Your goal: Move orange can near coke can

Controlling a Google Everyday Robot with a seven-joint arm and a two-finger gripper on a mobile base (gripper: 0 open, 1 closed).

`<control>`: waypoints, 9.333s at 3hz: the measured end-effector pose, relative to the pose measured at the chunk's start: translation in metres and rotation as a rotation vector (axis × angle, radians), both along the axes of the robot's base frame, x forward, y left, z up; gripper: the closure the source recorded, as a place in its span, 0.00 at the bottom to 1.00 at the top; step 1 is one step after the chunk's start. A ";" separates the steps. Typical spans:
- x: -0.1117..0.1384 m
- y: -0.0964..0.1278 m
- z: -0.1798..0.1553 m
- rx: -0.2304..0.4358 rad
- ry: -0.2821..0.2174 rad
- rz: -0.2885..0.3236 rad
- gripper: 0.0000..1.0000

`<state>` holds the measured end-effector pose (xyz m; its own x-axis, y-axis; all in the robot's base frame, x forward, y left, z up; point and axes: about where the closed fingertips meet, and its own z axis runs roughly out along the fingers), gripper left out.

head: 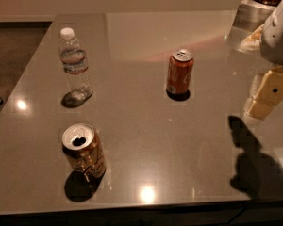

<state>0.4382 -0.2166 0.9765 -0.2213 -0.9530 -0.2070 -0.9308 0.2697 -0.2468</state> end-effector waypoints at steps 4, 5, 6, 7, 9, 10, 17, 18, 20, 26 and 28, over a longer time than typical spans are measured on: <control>-0.009 0.055 -0.018 0.358 -0.005 0.292 0.00; -0.015 0.076 -0.027 0.444 -0.012 0.364 0.00; -0.037 0.124 -0.054 0.437 -0.022 0.428 0.00; -0.038 0.127 -0.058 0.436 -0.021 0.428 0.00; -0.052 0.167 -0.067 0.530 0.073 0.491 0.00; -0.063 0.195 -0.078 0.590 0.132 0.528 0.00; -0.095 0.331 -0.091 0.937 0.253 0.577 0.51; -0.096 0.330 -0.087 0.941 0.245 0.572 0.82; -0.077 0.313 -0.059 1.002 0.165 0.494 1.00; 0.058 0.158 -0.039 1.018 -0.377 -0.038 1.00; 0.077 0.130 -0.053 0.983 -0.434 -0.179 1.00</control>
Offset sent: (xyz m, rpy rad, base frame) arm -0.0055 0.0255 -0.0075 0.1806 0.0479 0.1262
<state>0.5148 -0.0863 0.9240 -0.0651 -0.2895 -0.9550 -0.7439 0.6519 -0.1469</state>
